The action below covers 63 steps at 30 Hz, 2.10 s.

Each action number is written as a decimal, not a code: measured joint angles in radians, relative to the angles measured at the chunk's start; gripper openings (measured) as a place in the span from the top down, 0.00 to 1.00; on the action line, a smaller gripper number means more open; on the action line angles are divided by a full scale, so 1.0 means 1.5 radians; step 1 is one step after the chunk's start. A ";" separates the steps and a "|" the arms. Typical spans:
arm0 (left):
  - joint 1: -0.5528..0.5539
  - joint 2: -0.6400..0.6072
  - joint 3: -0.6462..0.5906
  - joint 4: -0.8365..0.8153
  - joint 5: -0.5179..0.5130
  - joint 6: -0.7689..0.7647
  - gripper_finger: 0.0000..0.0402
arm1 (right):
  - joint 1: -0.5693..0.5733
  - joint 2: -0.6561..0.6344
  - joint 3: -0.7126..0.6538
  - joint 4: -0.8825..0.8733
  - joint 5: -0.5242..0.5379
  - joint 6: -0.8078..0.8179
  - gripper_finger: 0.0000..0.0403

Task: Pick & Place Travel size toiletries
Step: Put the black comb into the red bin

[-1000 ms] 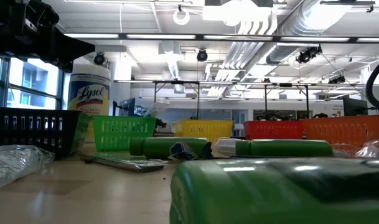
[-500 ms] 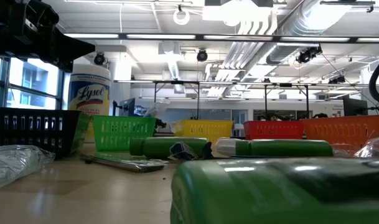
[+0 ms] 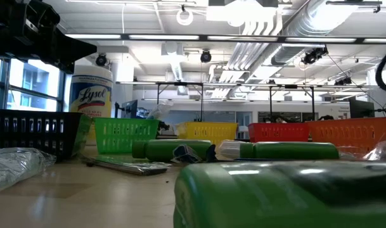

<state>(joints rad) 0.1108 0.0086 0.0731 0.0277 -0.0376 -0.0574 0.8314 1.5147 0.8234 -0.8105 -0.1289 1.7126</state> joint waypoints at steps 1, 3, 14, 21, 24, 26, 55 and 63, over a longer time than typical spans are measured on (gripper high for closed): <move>0.000 0.000 0.000 0.000 0.000 0.000 1.00 | 0.000 -0.004 0.011 -0.018 0.002 0.001 1.00; 0.000 0.000 0.000 0.000 0.000 0.000 1.00 | 0.002 -0.009 0.043 -0.070 0.011 0.000 1.00; 0.000 0.000 0.000 0.000 0.000 0.000 1.00 | 0.030 -0.016 0.165 -0.225 0.070 0.005 1.00; 0.000 0.000 0.000 0.001 0.000 0.000 1.00 | 0.031 -0.016 0.167 -0.200 0.144 -0.027 1.00; 0.000 0.000 0.000 0.001 0.000 0.000 1.00 | 0.030 -0.016 0.167 -0.187 0.175 -0.050 1.00; 0.000 0.000 0.000 0.001 0.000 0.000 1.00 | 0.029 -0.016 0.167 -0.179 0.200 -0.069 1.00; 0.000 0.000 0.000 0.001 0.000 0.000 1.00 | -0.210 -0.017 0.168 0.330 0.430 -0.904 1.00; 0.000 0.000 0.000 -0.001 0.000 0.000 1.00 | -0.298 -0.030 0.168 0.485 0.291 -1.115 1.00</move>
<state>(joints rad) 0.1108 0.0087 0.0731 0.0259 -0.0374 -0.0578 0.3845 1.4703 1.0751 -0.0825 0.3082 0.0402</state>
